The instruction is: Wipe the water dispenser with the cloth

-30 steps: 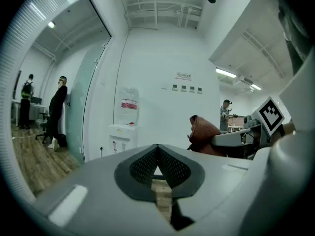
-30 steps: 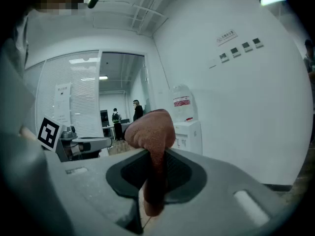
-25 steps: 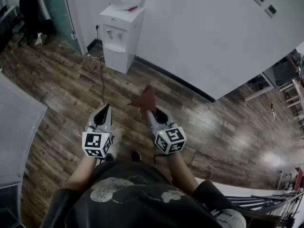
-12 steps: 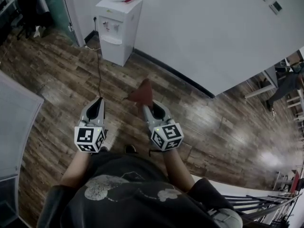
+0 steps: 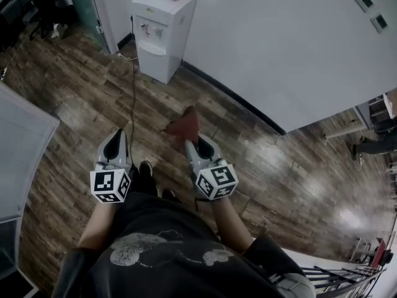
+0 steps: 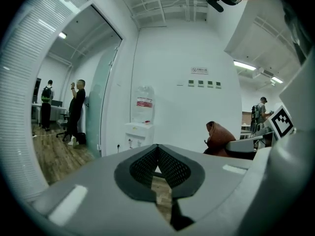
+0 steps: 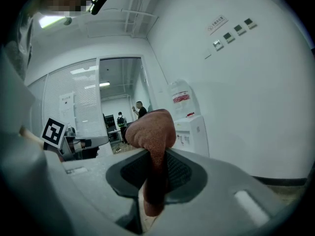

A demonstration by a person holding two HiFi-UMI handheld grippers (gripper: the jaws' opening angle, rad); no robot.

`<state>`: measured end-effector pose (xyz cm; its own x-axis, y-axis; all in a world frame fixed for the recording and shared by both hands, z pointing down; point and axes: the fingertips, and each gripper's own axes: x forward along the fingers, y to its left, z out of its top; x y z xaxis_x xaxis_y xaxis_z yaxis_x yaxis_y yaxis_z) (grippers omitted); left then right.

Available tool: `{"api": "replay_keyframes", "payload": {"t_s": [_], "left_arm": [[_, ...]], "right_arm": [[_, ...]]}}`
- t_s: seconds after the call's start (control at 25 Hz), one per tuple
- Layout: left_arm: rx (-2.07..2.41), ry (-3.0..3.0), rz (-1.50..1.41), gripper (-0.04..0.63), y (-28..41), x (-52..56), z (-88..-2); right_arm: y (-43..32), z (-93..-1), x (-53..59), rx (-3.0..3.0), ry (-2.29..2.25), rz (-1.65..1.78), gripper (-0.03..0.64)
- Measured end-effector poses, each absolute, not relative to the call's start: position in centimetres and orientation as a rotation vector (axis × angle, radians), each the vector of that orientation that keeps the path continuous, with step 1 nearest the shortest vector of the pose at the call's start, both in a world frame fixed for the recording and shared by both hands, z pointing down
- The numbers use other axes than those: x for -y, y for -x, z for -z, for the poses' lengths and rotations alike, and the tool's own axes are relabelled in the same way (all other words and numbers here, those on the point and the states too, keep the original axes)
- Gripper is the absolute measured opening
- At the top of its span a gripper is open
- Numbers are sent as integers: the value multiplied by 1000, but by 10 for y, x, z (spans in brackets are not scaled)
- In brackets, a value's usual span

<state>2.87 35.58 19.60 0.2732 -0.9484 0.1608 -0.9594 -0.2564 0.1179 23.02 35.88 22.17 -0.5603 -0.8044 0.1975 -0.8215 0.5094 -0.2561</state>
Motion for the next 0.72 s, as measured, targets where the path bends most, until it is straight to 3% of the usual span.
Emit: {"api": "replay_keyframes", "payload": {"t_s": [0.72], "left_arm": [[1661,-2435,-29,18,30,-142,-197]], "right_arm": [[-168,-191,-147,2620,-1602,-436,60]]}}
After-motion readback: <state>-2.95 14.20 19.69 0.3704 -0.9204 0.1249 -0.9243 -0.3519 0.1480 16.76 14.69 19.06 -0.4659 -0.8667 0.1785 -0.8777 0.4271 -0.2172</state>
